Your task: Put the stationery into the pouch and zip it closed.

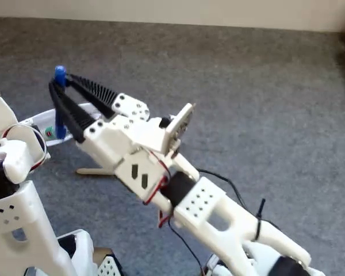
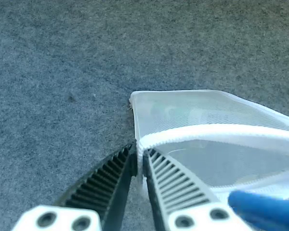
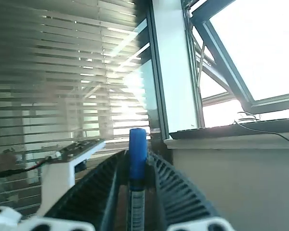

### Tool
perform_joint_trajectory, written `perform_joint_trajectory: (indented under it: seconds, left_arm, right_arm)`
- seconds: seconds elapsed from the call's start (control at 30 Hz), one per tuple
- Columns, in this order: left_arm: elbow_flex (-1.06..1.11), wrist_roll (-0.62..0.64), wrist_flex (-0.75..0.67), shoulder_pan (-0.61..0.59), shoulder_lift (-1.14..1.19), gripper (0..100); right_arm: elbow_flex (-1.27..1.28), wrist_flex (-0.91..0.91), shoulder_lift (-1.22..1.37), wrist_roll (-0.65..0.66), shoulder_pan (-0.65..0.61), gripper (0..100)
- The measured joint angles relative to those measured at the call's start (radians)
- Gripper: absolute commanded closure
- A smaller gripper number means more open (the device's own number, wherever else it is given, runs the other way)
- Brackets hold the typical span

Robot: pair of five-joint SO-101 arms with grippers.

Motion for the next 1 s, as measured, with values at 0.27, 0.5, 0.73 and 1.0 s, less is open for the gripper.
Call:
perform_joint_trajectory:
  seconds: [0.27, 0.5, 0.73, 1.0]
  left_arm:
    - [0.0, 0.0, 0.0, 0.0, 0.0, 99]
    - [0.0, 0.0, 0.0, 0.0, 0.0, 99]
    - [0.0, 0.0, 0.0, 0.0, 0.0, 99]
    - [0.0, 0.0, 0.0, 0.0, 0.0, 99]
  right_arm:
    - [0.0, -0.153, 0.172, 0.0, 0.023, 99.5]
    - [0.0, -0.201, 0.207, 0.0, 0.025, 95.7]
    - [0.0, -0.204, 0.207, -0.003, 0.025, 86.1]
    - [0.0, -0.204, 0.207, -0.003, 0.025, 86.1]
